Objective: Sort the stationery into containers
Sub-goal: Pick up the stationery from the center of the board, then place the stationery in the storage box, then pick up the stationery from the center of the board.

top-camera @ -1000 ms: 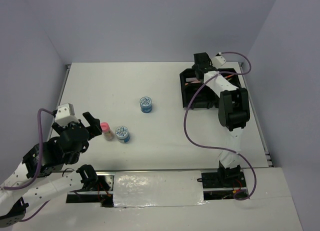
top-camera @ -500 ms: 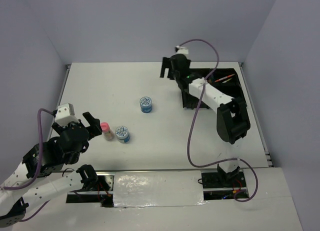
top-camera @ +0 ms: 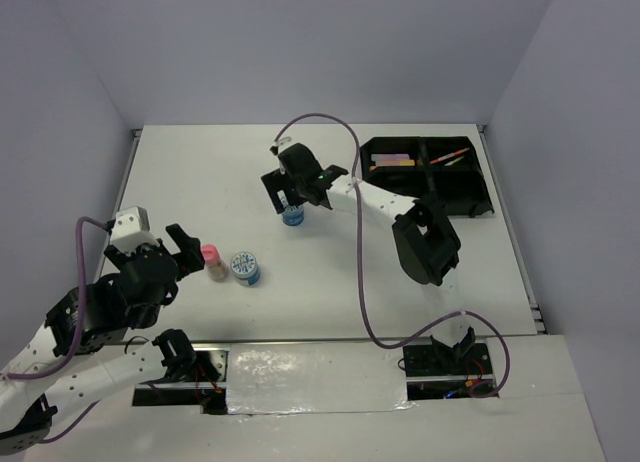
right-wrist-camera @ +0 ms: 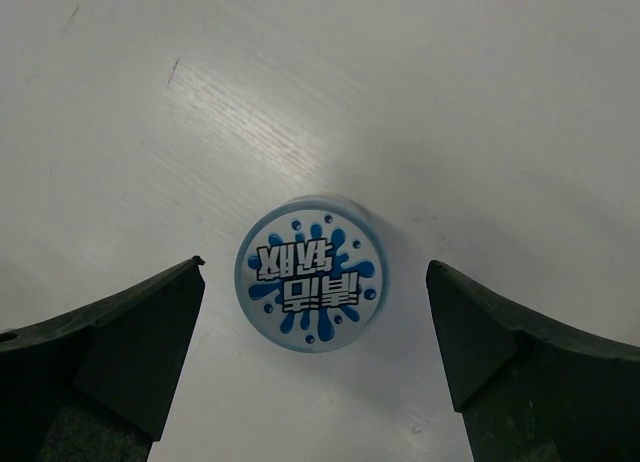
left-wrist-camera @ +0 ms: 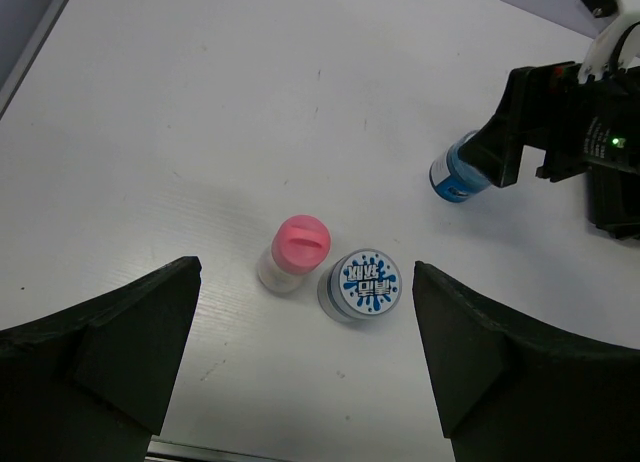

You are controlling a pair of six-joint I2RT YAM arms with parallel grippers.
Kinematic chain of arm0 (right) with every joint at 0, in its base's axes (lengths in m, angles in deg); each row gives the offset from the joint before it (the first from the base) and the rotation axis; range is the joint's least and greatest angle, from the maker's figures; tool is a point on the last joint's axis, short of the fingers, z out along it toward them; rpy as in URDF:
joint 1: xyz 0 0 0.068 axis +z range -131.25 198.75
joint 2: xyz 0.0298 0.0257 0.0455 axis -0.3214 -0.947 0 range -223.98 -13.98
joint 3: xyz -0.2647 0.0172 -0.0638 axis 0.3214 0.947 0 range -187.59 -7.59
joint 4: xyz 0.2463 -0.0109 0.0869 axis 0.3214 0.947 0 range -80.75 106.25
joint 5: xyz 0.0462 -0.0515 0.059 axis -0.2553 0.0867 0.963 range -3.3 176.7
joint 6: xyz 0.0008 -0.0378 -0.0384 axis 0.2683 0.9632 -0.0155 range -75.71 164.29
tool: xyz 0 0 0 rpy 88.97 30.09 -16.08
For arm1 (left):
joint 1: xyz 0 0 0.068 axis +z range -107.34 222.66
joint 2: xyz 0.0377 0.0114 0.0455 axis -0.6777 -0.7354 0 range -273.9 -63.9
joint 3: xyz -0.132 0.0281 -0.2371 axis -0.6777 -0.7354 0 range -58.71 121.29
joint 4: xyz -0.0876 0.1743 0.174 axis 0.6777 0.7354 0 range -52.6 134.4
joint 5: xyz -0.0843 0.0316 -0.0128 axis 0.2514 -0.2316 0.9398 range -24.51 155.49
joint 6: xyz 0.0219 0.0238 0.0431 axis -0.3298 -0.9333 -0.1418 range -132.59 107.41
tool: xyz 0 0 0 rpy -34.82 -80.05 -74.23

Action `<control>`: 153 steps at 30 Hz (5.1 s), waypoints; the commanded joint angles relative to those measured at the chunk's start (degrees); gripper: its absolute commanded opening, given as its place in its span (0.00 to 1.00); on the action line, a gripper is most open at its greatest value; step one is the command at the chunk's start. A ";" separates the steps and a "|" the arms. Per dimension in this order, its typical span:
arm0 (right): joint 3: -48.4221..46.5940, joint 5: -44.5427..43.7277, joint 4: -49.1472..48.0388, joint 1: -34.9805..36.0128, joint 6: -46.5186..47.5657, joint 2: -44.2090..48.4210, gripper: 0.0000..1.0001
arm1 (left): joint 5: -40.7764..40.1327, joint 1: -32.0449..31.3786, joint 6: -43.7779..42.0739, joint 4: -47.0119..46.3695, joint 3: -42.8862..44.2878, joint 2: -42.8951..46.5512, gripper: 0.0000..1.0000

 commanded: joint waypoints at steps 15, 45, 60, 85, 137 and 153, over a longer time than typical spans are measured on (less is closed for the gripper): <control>-3.76 -0.99 3.22 2.50 2.35 -4.62 0.85 | 0.22 0.23 -1.31 -2.27 -0.30 -0.55 0.99; 21.99 -19.89 -5.22 -18.05 -6.53 26.40 0.00 | 0.48 0.23 -1.23 -2.18 -0.48 1.12 0.99; 24.19 -19.81 -8.92 -29.05 -6.35 24.21 0.00 | 0.39 0.23 -1.23 -2.27 -0.48 0.33 0.99; 25.60 -13.56 -9.79 -33.54 -9.08 21.22 0.29 | 0.39 0.23 -1.23 -2.18 -0.48 0.07 0.99; 19.10 15.96 -23.51 14.53 3.22 10.60 1.00 | -8.22 0.32 15.93 13.04 2.51 3.40 0.99; 13.47 12.64 -18.67 20.16 9.11 3.38 1.00 | -5.76 0.32 9.59 6.88 1.28 3.85 0.99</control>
